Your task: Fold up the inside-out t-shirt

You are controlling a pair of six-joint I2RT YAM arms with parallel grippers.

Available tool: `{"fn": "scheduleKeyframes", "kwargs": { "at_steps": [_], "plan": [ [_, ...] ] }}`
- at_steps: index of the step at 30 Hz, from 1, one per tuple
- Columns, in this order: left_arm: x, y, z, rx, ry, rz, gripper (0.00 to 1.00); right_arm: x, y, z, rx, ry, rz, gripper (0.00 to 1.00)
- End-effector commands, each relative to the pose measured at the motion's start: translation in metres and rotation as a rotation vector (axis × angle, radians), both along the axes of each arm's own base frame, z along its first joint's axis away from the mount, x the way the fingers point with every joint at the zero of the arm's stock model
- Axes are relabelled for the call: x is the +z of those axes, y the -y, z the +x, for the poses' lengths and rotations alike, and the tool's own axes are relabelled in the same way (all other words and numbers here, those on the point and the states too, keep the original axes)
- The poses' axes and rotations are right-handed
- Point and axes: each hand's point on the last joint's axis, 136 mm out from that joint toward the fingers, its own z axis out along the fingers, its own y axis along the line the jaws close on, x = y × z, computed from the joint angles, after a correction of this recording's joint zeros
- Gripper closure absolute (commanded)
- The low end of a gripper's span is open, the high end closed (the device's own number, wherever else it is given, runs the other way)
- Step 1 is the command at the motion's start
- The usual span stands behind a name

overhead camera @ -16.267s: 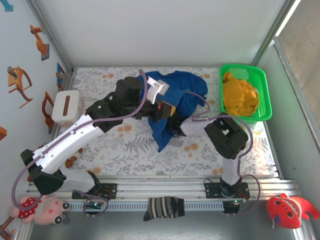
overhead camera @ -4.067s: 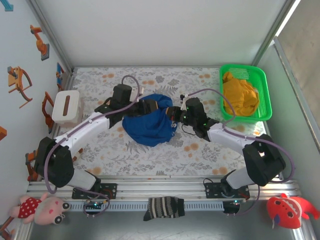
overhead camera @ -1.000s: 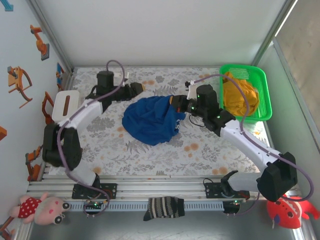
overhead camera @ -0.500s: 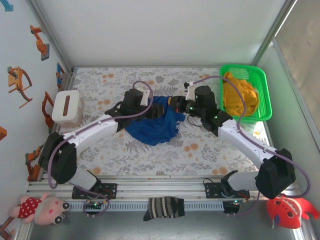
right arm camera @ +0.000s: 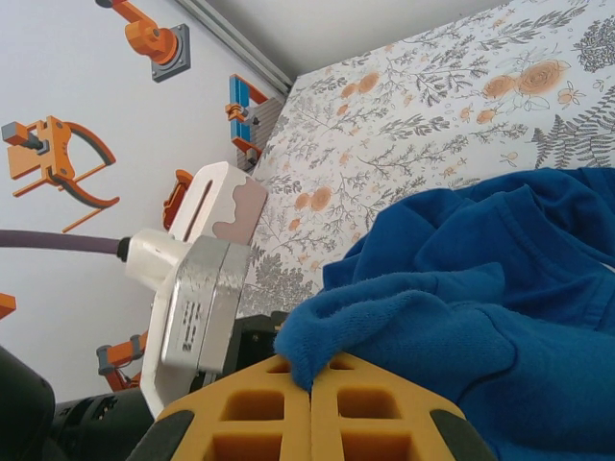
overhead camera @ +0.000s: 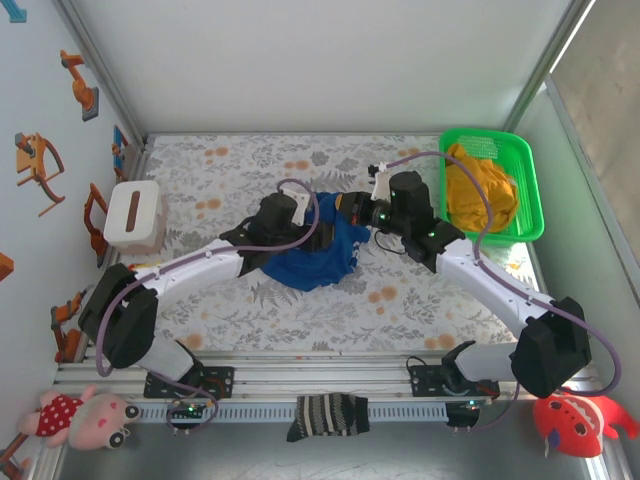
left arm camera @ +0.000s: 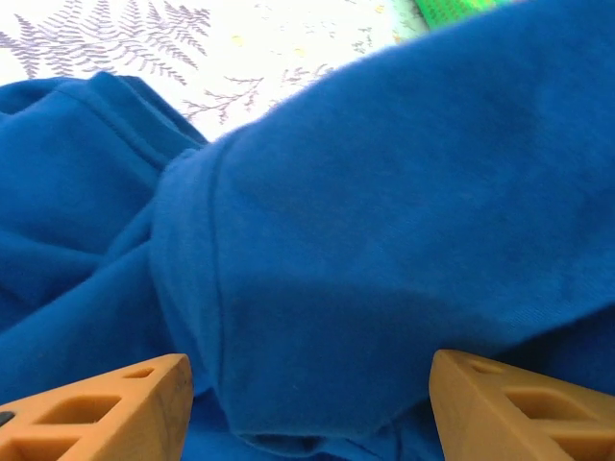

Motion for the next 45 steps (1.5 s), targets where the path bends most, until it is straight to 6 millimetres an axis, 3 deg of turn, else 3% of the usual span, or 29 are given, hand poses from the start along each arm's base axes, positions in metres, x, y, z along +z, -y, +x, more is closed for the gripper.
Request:
{"fn": "scheduleKeyframes", "kwargs": {
  "at_steps": [1,4,7,11,14,16,21,25,28,31,32,34,35,40,45],
  "plan": [
    [0.007,0.008,0.010,-0.003,0.049,0.000,0.35,0.009,-0.001,0.003,0.003,0.021,0.028,1.00],
    [-0.003,0.010,0.024,0.027,0.043,0.048,0.38,0.011,0.000,0.000,0.004,0.022,0.030,1.00],
    [-0.010,0.005,0.043,0.079,0.038,0.089,0.48,0.014,0.003,-0.004,0.003,0.024,0.027,1.00],
    [-0.014,-0.008,0.071,0.124,0.001,0.059,0.71,0.020,0.011,-0.009,-0.015,0.038,0.010,1.00],
    [-0.007,-0.011,0.078,0.084,-0.043,0.001,0.91,0.017,0.019,-0.008,-0.042,0.040,-0.013,1.00],
    [0.004,-0.012,0.073,0.039,-0.049,-0.029,1.00,0.009,0.025,-0.004,-0.070,0.030,-0.036,1.00],
    [0.048,-0.013,0.042,-0.156,-0.080,-0.214,1.00,-0.030,0.051,0.031,-0.203,-0.027,-0.080,1.00],
    [0.080,-0.014,0.018,-0.300,-0.143,-0.417,1.00,-0.074,0.064,0.064,-0.269,-0.109,-0.098,1.00],
    [0.100,-0.010,0.004,-0.375,-0.133,-0.484,1.00,-0.112,0.055,0.076,-0.245,-0.179,-0.120,1.00],
    [0.112,-0.009,-0.003,-0.410,-0.114,-0.536,1.00,-0.139,0.042,0.075,-0.182,-0.249,-0.108,1.00],
    [0.112,-0.009,-0.003,-0.413,-0.119,-0.539,1.00,-0.141,0.039,0.071,-0.160,-0.256,-0.104,0.83],
    [0.111,-0.008,-0.004,-0.419,-0.127,-0.539,1.00,-0.134,0.040,0.061,-0.152,-0.239,-0.105,0.64],
    [0.111,-0.008,-0.003,-0.422,-0.126,-0.540,1.00,-0.128,0.043,0.054,-0.153,-0.226,-0.112,0.60],
    [0.105,-0.005,-0.001,-0.427,-0.148,-0.537,1.00,-0.077,0.054,0.017,-0.147,-0.103,-0.154,0.54],
    [0.102,-0.004,0.001,-0.425,-0.156,-0.532,1.00,-0.040,0.032,-0.004,-0.053,-0.015,-0.144,0.51]
  ]
}}
